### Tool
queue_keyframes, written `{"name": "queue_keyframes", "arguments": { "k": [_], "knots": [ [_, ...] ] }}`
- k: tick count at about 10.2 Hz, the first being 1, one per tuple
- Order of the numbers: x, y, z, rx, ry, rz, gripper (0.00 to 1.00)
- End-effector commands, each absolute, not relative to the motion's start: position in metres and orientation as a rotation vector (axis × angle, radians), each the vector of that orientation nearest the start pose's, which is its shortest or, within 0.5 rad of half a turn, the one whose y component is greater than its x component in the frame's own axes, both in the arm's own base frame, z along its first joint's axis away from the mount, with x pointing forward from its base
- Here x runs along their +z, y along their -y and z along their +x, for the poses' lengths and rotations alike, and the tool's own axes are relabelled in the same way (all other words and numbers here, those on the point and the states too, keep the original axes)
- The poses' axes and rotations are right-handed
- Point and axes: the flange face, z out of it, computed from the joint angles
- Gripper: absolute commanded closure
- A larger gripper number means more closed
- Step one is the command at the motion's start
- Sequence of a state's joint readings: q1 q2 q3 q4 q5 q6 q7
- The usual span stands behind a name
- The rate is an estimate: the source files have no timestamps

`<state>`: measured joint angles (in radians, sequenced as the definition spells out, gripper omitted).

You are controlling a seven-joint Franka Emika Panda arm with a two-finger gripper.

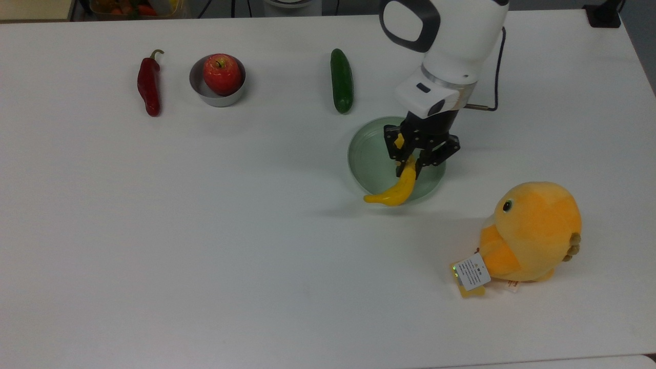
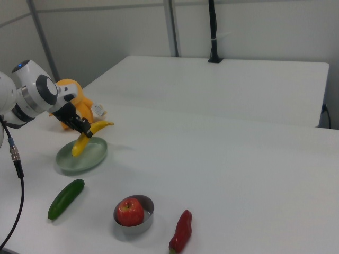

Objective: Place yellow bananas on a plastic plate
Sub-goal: 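Lower the banana onto the plate and open the gripper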

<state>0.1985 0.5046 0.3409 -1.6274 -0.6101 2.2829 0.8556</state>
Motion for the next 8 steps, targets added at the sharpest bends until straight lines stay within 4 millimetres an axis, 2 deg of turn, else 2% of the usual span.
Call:
{"name": "queue_keyframes", "arguments": {
  "k": [1, 2, 3, 4, 8],
  "knots": [
    [0.3765, -0.3073, 0.5834, -0.472, 0.128, -3.241, 1.0],
    [0.3766, -0.3083, 0.5822, -0.456, 0.147, -3.235, 0.85],
    [0.3747, -0.3102, 0.5813, -0.45, 0.146, -3.234, 0.37],
    [0.3754, -0.3121, 0.5807, -0.452, 0.145, -3.232, 0.0],
    [0.3772, -0.3161, 0.5781, -0.453, 0.155, -3.23, 0.0]
  ]
}}
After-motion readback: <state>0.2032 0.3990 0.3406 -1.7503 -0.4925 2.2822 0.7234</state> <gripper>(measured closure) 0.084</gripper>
